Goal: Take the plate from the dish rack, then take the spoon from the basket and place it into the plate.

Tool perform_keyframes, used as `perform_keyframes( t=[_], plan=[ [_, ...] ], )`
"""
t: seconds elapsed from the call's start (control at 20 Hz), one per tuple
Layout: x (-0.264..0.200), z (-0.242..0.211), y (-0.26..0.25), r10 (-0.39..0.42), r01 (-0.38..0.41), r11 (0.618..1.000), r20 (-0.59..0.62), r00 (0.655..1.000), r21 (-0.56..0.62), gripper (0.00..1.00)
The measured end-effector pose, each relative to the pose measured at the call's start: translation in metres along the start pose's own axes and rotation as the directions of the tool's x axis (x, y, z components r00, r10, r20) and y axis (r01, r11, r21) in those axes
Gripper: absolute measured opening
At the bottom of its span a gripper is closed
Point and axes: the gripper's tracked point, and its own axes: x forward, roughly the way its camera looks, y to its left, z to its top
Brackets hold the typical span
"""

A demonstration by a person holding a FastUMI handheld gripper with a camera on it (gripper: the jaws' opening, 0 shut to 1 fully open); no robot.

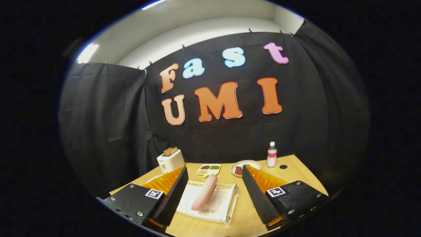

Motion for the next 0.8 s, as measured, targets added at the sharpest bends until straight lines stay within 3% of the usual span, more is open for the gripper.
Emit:
perform_keyframes(
  t=[0.1,0.2,0.5,0.8],
  plan=[
    [0.016,-0.015,0.009,0.026,-0.021,0.998,-0.095,0.995,0.055,0.97],
    [0.034,-0.03,-0.001,-0.003,0.014,0.998,-0.18,0.984,0.059,0.97],
    [0.069,-0.065,0.005,-0.076,0.062,0.997,-0.359,0.93,-0.051,0.96],
    [0.098,-0.101,0.022,-0.105,0.04,0.99,-0.503,0.858,-0.137,0.94]
  ],
)
